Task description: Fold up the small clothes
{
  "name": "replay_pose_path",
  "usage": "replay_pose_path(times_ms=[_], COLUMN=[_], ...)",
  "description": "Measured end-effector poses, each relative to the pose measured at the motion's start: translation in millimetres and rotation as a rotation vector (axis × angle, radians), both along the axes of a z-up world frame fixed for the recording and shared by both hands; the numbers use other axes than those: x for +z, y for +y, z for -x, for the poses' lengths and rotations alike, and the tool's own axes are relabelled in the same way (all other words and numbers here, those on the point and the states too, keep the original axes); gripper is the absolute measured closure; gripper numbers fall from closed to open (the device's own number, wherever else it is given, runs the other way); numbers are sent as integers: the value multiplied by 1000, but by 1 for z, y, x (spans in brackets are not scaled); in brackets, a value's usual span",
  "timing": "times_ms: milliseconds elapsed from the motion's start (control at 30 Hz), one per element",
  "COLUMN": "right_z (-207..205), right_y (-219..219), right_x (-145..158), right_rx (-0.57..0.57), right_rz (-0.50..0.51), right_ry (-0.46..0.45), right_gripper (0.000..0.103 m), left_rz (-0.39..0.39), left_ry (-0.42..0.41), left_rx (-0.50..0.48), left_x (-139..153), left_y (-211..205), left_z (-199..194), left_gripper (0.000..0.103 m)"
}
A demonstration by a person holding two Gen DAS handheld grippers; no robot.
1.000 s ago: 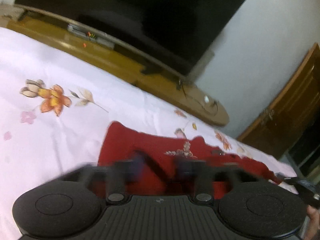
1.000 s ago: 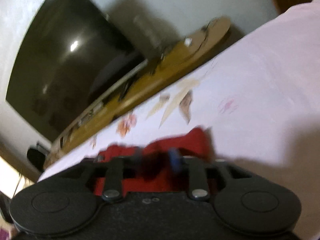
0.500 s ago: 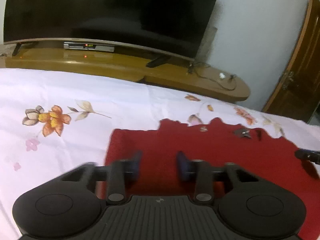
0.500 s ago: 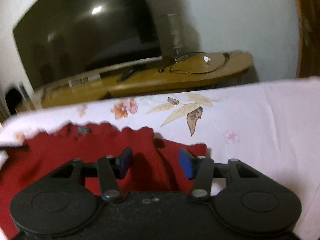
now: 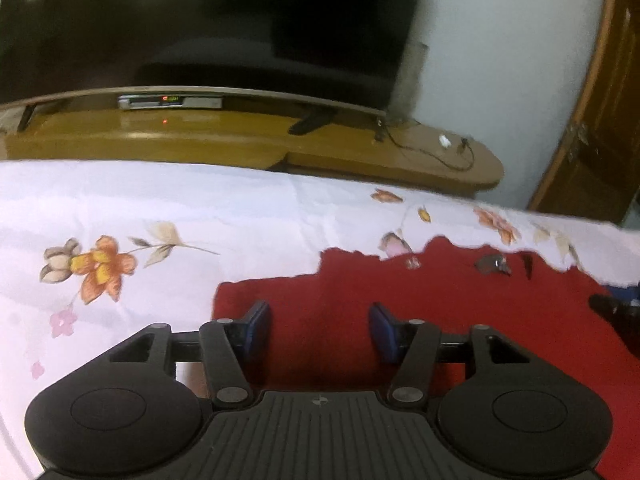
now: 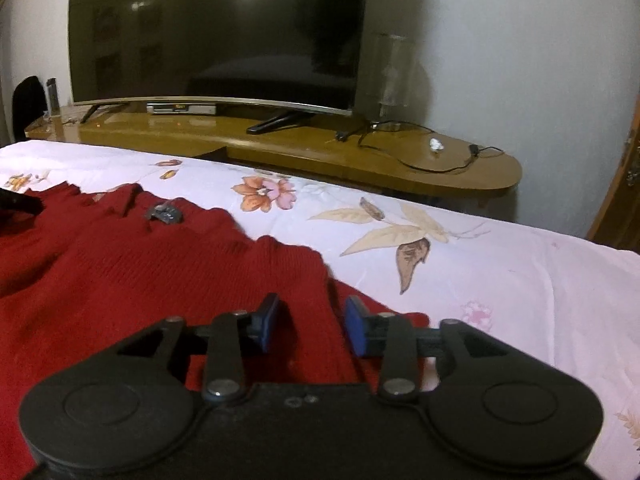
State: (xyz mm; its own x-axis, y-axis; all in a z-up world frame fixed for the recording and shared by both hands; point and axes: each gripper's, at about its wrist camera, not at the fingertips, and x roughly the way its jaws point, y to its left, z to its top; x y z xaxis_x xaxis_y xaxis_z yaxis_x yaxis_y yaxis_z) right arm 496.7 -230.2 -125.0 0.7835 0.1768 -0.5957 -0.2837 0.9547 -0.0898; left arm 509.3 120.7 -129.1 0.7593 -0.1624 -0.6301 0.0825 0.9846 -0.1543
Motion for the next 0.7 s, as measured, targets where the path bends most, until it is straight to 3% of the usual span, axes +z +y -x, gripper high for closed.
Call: replay_pose_path(times_ms=[33,67,100,133,167,300,367,433,467,600,633,667,700], right_z=[-1,0,0,1,3,17,21,10,2,1,0,2,7], right_y=[0,1,3,4,5,0,-4,-5,-5,-7,-9,-12,-14], right_x=[-1,-1,-2,-2,-2,10,14,3,-9,-10,-8,-4,3], right_rx=[1,-2,-4,-1,-2,-33,-61,-94,-114,-137,-144,-150,-159], right_rz=[5,16,26,32,42,15,1,20,36,39,28,11,-5], right_ry=[-4,-12,-17,-26,-39,-132,-159,-99,-42,-52,-47,-53,-79], right_gripper=[69,70,72,82,87,94,94,93,93,82,74,64,60], left_rz=[-21,-31,-16,3,18,53,55,37,23,-21,-11,-4,-10], left_ry=[-4,-8,-10,-13,-27,-208,-163,-65,-74,-52,-50,-53,-67], left_rx=[-15,-28,-40,-45,-39,19,57,95,99,91,92,95,105], left_x=[-1,-2,-2,-1,0,16,6,-11,-8,-5,-4,1,8], left_y=[-3,-5,-4,-2,1,8,12,12,11,6,8,11,12], left_z=[0,-1,-1,-1,0,23,15,3,3,0,1,4,10], left_gripper=[48,58,70,95,98,99,99,99,98,94,87,70,61])
